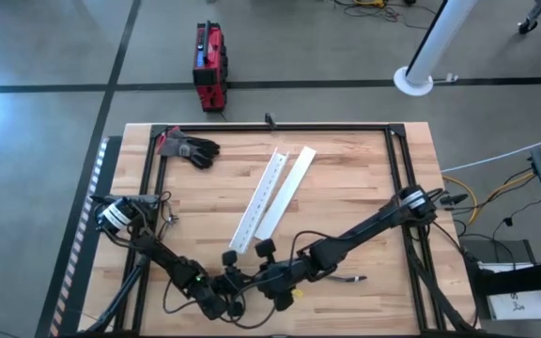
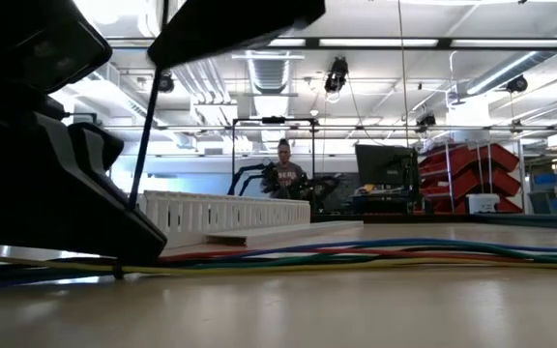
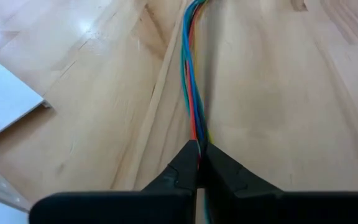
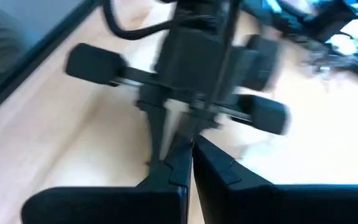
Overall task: Ziptie cables
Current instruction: Wrap the cable wires with the black zip tie
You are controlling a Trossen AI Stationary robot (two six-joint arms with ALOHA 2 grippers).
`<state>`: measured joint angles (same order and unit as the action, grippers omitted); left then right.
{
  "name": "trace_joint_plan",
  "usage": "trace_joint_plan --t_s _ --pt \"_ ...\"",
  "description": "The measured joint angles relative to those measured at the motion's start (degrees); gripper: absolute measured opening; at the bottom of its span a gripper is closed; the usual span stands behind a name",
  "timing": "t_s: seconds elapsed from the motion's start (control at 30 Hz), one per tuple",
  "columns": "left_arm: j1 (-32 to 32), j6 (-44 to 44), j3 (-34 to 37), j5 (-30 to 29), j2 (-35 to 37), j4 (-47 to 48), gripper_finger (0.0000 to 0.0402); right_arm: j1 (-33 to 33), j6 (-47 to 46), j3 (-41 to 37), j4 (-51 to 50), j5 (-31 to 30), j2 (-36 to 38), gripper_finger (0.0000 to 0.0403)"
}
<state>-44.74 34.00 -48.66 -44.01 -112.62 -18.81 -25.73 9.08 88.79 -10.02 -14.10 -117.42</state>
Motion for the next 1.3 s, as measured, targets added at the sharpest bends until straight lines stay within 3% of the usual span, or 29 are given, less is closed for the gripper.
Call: trace_joint_plan --t_s 0.27,0.5,0.73,0.97,1.13,1.3 --pt "-0.53 0.17 0.07 0.02 0.00 0.83 0.0000 -1.64 2.47 0.00 -3.61 -9.18 6.94 0.0000" --pt "-0.60 -0.34 -0.22 0.58 0.28 1.09 0.0000 -2.41 0.54 -0.12 -5.84 -9.01 8.85 0.0006" --pt "-0.71 -0.47 -0.37 1.50 0.55 1.10 0.0000 -2.28 -6.28 -1.79 -6.72 -5.10 4.24 0.0079" --pt "-0.71 -0.65 -0.37 1.48 0.57 0.97 0.0000 -2.28 -6.37 -1.82 1.71 -3.40 -3.53 0.0140" --pt "-0.71 -0.53 -0.37 1.44 0.57 0.77 0.0000 -2.01 -6.25 -1.38 7.29 -3.54 -6.78 0.0147" --pt "-0.71 -0.50 -0.37 1.44 0.57 0.58 0.0000 -1.22 -7.38 -1.31 9.10 -3.77 -8.75 0.0122"
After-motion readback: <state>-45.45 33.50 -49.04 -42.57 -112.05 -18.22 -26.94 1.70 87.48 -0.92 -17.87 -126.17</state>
